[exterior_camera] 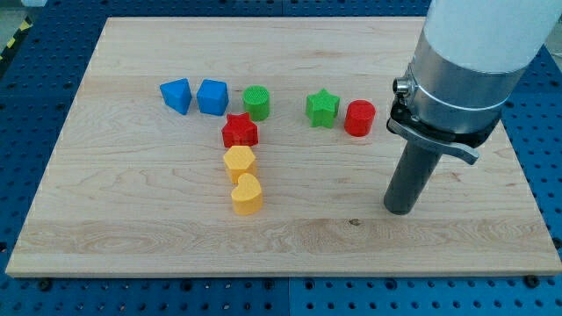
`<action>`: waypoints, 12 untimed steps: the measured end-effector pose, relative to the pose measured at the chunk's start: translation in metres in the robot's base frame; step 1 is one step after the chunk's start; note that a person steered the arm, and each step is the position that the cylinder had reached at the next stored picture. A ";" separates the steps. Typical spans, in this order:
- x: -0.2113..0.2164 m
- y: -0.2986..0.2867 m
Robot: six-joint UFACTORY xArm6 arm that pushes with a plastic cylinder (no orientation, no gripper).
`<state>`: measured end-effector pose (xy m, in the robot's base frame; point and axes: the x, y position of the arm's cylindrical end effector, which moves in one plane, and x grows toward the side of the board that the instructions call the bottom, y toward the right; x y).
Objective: Push the red circle closer to the green star
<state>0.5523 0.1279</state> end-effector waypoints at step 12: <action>-0.155 -0.013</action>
